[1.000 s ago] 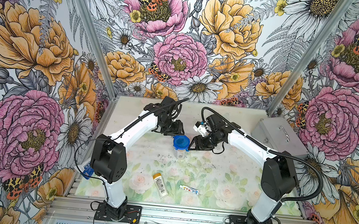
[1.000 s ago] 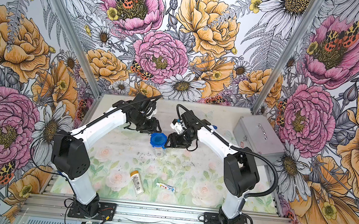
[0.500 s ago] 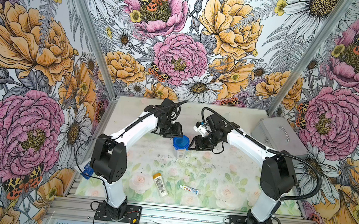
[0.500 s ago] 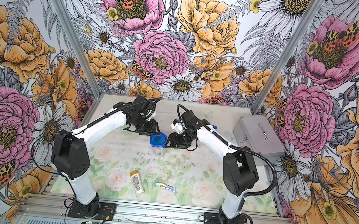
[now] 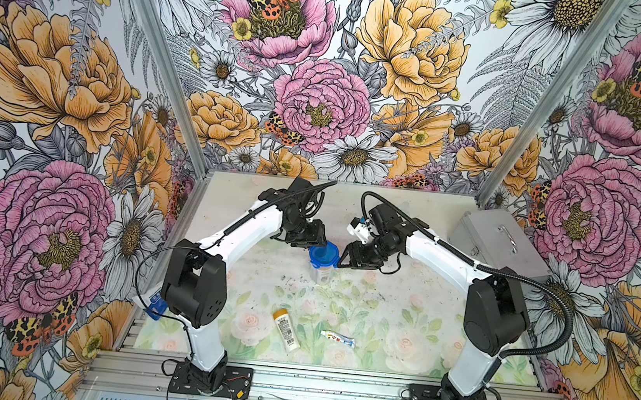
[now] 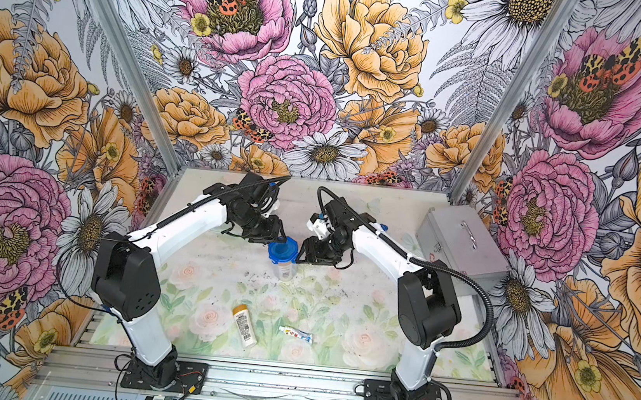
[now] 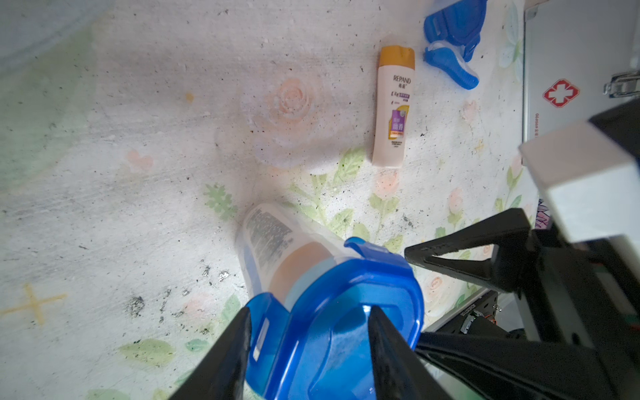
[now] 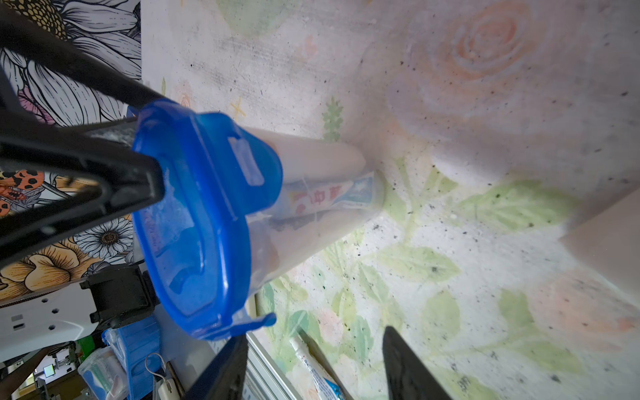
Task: Pack away toiletry kits
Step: Close the fastener on the container.
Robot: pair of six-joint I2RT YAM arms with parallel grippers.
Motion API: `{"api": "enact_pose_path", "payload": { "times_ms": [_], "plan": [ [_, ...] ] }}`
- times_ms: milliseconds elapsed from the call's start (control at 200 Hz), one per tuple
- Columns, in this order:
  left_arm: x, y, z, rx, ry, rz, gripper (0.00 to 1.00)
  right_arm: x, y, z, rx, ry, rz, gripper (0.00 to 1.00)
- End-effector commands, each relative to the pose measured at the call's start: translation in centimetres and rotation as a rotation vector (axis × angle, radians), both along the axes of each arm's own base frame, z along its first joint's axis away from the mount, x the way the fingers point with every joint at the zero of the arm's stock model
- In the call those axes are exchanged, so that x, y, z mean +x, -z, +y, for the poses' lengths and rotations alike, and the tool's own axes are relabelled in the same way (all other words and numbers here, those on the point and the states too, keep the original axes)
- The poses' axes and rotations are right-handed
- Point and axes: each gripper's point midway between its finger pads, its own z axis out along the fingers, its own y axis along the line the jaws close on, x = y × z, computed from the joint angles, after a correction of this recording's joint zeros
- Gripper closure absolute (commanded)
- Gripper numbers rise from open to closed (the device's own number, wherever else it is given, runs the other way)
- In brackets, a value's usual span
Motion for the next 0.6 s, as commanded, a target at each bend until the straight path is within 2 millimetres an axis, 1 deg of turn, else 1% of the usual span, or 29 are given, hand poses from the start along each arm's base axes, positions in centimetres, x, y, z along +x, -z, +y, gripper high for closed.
{"api": "enact_pose_path", "payload": {
  "times_ms": [0,410,595],
  "plan": [
    [-1.35,-0.52,-0.93,-0.023,0.019,0.011,0.47,1.43,0.56,0.24,-0.011,0.021,-0.025,0.39],
    [-1.81,-0.13,-0.88,-0.018,0.021,0.024,0.48,1.64,1.32,0.09,-0.029,0.035,-0.013,0.39],
    [-2.01,-0.02,-0.88,-0.017,0.023,0.027,0.48,1.81,1.18,0.06,-0.023,0.048,-0.017,0.4]
  ]
}}
